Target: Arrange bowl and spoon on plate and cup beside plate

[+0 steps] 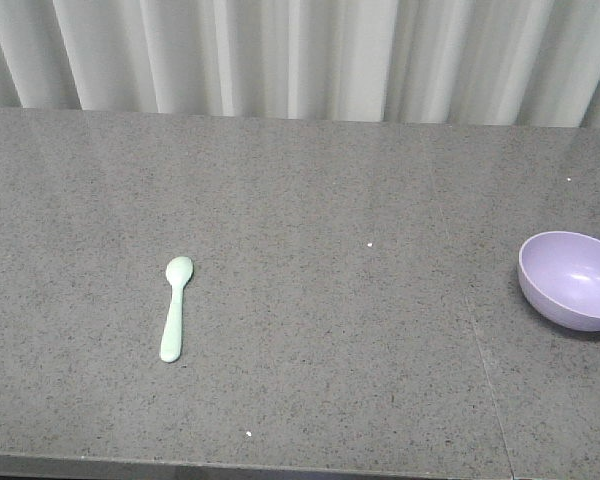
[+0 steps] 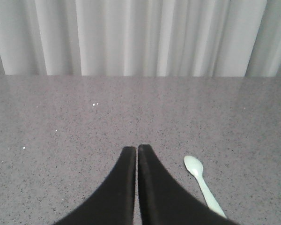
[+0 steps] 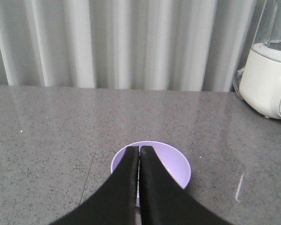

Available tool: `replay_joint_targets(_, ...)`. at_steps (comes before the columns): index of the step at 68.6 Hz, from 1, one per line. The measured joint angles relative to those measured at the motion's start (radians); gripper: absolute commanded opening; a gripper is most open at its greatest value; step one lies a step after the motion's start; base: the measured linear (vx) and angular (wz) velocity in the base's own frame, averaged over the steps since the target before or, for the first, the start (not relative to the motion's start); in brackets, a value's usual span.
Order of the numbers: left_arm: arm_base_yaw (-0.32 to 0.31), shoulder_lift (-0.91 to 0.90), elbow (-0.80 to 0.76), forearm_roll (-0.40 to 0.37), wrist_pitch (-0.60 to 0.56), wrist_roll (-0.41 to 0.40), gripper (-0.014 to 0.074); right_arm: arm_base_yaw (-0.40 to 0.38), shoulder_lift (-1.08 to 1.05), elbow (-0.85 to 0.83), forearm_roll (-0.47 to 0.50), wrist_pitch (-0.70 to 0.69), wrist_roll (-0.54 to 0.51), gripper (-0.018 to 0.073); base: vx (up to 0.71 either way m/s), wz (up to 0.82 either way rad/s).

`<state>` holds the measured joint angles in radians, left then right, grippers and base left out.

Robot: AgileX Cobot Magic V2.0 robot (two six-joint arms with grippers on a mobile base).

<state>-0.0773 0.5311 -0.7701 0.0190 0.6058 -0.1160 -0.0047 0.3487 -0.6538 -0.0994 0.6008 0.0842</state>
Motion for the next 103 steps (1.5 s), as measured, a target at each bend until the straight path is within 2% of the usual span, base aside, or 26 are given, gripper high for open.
replay_joint_targets(14,0.000,0.265,-0.300,-0.004,0.243,0.022,-0.0006,0.000,0.219,-0.291,-0.015,0.296,0.002,-0.0006,0.00,0.00)
replay_joint_targets(26,0.000,0.441,-0.455,-0.019,0.423,0.030,-0.0006,0.000,0.355,-0.396,-0.015,0.415,0.002,-0.0006,0.00,0.00)
replay_joint_targets(37,0.000,0.515,-0.477,-0.019,0.460,0.032,-0.0006,0.000,0.424,-0.412,-0.015,0.463,0.002,-0.0006,0.00,0.00)
replay_joint_targets(51,0.000,0.527,-0.478,-0.025,0.464,0.032,-0.0006,0.000,0.443,-0.412,-0.014,0.473,0.002,0.0002,0.00,0.00)
replay_joint_targets(61,0.000,0.527,-0.478,-0.025,0.470,0.032,0.0017,0.000,0.443,-0.412,-0.014,0.472,0.002,0.0059,0.00,0.00)
replay_joint_targets(70,0.000,0.527,-0.478,-0.025,0.488,0.032,0.0106,0.000,0.443,-0.412,-0.014,0.473,0.002,0.0175,0.00,0.00)
replay_joint_targets(90,0.000,0.527,-0.478,-0.025,0.493,0.033,0.0532,0.000,0.443,-0.412,-0.013,0.479,0.003,0.0484,0.00,0.00)
replay_joint_targets(96,0.000,0.527,-0.478,-0.019,0.493,0.033,0.0627,0.000,0.443,-0.412,-0.013,0.479,0.005,0.0531,0.00,0.00)
replay_joint_targets(103,0.000,0.527,-0.478,-0.019,0.494,0.033,0.0651,0.000,0.443,-0.412,-0.013,0.479,0.005,0.0542,0.00,0.00)
